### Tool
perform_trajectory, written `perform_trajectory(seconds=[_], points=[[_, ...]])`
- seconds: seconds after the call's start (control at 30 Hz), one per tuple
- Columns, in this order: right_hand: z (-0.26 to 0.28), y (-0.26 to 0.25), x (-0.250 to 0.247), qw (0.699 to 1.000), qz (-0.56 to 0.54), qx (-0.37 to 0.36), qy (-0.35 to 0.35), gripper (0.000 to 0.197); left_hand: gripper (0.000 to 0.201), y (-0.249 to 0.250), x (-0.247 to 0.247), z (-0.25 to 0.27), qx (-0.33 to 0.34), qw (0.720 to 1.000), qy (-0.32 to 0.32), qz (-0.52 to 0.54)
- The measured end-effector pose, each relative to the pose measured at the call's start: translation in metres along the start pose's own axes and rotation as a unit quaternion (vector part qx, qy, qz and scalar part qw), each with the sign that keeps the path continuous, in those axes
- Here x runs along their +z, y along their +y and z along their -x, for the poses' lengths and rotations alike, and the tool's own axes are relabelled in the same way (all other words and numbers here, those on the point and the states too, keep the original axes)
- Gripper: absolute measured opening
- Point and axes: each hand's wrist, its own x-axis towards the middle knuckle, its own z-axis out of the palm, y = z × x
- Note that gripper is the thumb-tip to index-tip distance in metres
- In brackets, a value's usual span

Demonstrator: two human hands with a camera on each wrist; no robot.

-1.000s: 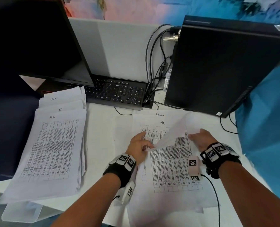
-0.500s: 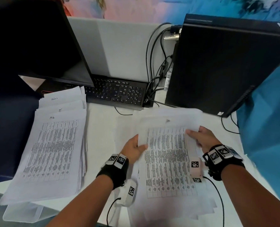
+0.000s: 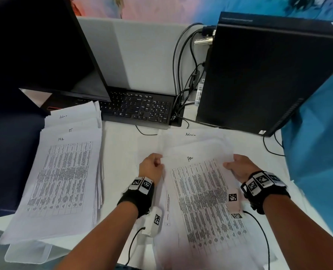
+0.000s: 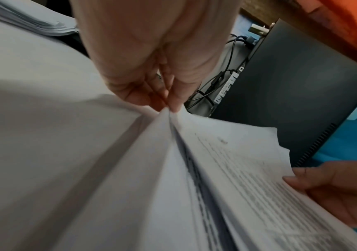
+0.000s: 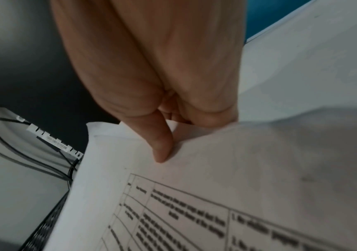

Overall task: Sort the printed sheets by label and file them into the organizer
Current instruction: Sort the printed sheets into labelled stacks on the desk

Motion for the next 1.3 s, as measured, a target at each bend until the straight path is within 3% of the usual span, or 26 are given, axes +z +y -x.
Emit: perform_trajectory(seconds=[0.1, 0.13, 0.27, 0.37, 0.47, 0.6, 0.73, 0.87, 1.0, 1.07, 1.17, 1.23, 1.3], points=[[0.057, -0.040, 0.012, 0.999, -0.042, 0.004, 0.012, 0.019, 0.014, 0.001, 0.002, 0.004, 0.030, 0.999, 0.009, 0.045], [0.073, -0.053, 0.016, 0.999, -0.047, 0.006, 0.019, 0.013, 0.014, 0.001, 0.002, 0.005, 0.045, 0.997, -0.002, 0.063], [0.078, -0.057, 0.017, 0.997, -0.070, 0.000, 0.035, 0.016, 0.014, -0.003, 0.003, 0.011, 0.074, 0.987, -0.075, 0.123], [0.073, -0.055, 0.018, 0.996, -0.080, -0.005, 0.042, 0.008, 0.037, -0.002, 0.007, 0.017, 0.077, 0.980, -0.130, 0.128], [0.079, -0.060, 0.021, 0.993, -0.108, -0.008, 0.038, 0.010, 0.024, 0.008, 0.015, 0.032, 0.156, 0.975, -0.143, 0.065], [0.082, -0.063, 0.021, 0.990, -0.135, -0.024, 0.024, 0.020, 0.036, 0.007, 0.024, 0.043, 0.210, 0.965, -0.143, 0.068], [0.087, -0.065, 0.021, 0.982, -0.183, -0.027, 0.026, 0.040, 0.019, 0.009, 0.020, 0.041, 0.185, 0.970, -0.120, 0.101], [0.089, -0.066, 0.024, 0.987, -0.154, -0.041, 0.012, 0.016, 0.032, 0.015, 0.012, 0.033, 0.102, 0.965, -0.059, 0.233], [0.088, -0.068, 0.029, 0.985, -0.150, -0.072, 0.050, 0.012, 0.014, 0.020, 0.004, 0.028, 0.059, 0.954, -0.014, 0.295], [0.088, -0.070, 0.033, 0.982, -0.161, -0.082, 0.051, 0.014, 0.015, 0.023, -0.001, 0.030, 0.030, 0.957, -0.022, 0.288], [0.095, -0.079, 0.041, 0.982, -0.160, -0.091, 0.049, 0.019, 0.031, 0.020, -0.003, 0.035, 0.005, 0.964, -0.067, 0.259], [0.097, -0.082, 0.044, 0.980, -0.180, -0.080, 0.012, 0.008, 0.032, 0.015, -0.003, 0.036, 0.010, 0.965, -0.049, 0.258], [0.099, -0.084, 0.047, 0.983, -0.170, -0.053, -0.042, 0.020, 0.014, 0.011, -0.005, 0.032, 0.014, 0.964, 0.008, 0.265]])
